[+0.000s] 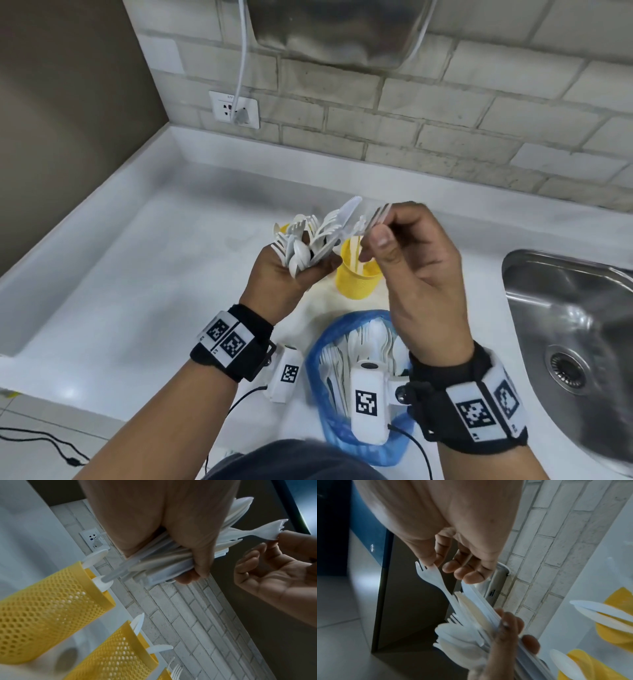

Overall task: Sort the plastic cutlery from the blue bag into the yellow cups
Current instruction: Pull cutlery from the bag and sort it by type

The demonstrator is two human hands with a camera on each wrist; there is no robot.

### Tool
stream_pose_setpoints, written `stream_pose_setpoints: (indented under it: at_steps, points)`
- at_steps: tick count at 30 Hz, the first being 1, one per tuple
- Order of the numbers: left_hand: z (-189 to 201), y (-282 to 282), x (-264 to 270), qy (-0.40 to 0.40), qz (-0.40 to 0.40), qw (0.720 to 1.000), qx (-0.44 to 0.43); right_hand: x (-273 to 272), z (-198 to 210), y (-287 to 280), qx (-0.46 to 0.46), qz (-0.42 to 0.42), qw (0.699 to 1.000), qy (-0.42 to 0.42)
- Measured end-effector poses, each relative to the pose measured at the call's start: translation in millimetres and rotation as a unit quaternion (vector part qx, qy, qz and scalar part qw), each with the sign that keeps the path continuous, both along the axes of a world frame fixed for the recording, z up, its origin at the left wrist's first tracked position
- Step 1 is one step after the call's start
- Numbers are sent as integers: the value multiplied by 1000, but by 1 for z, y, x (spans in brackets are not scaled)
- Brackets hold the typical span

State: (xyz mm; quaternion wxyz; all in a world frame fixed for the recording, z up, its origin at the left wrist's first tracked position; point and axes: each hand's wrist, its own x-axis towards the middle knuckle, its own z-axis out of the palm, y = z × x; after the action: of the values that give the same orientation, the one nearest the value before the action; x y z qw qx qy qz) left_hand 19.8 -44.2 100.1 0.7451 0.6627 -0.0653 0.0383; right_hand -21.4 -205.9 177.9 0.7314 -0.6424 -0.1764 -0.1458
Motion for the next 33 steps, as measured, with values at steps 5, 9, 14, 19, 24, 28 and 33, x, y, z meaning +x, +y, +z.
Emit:
stream_pose_setpoints:
  at_steps: [5,9,14,19,24,28,33]
  points:
    - [5,-1,-2,5,-4,1000,12,4,19,-16,140,9,990,5]
    - [9,-1,-5,2,23,999,24,1,34,-23,269,61,961,21]
    - [17,1,-6,-1,0,1000,20,4,22,-14,225,33,965,128]
    - [24,3,-7,-1,-30,999,21,0,4,4,-74,-50,991,95]
    - [28,7,-11,4,-49,998,37,4,-1,17,-168,-115,975,84]
    - [32,13,-13,8,-61,998,33,5,3,22,-154,-142,977,35]
    - [30,20,-11,-1,-74,996,57,11,10,16,-286,-158,942,-79]
